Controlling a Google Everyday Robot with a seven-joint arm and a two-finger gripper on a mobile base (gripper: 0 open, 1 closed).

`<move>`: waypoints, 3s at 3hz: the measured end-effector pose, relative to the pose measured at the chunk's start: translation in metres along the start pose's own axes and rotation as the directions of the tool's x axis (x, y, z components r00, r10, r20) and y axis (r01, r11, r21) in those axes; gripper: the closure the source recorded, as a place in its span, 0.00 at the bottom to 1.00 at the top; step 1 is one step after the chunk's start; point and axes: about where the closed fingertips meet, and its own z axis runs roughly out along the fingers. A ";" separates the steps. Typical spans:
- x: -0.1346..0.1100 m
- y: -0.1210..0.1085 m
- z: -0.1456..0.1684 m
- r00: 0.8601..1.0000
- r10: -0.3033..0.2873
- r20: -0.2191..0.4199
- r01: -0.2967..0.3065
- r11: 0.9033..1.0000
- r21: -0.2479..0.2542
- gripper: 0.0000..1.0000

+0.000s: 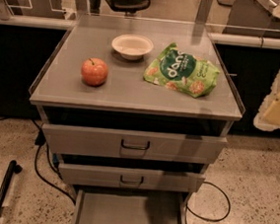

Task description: Place green rice chip bag into bottom drawer

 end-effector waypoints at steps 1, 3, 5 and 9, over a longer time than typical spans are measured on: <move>0.000 0.000 0.000 1.000 0.000 0.000 0.000 1.000 0.000 0.00; -0.027 -0.030 0.022 0.995 -0.024 0.098 0.020 0.999 0.045 0.00; -0.030 -0.055 0.081 0.989 0.030 0.147 -0.037 0.998 0.044 0.00; -0.035 -0.106 0.232 0.995 0.054 0.087 -0.046 0.995 -0.084 0.00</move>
Offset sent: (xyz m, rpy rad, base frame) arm 0.0567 0.0336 -0.0032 0.0526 -0.0766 0.0894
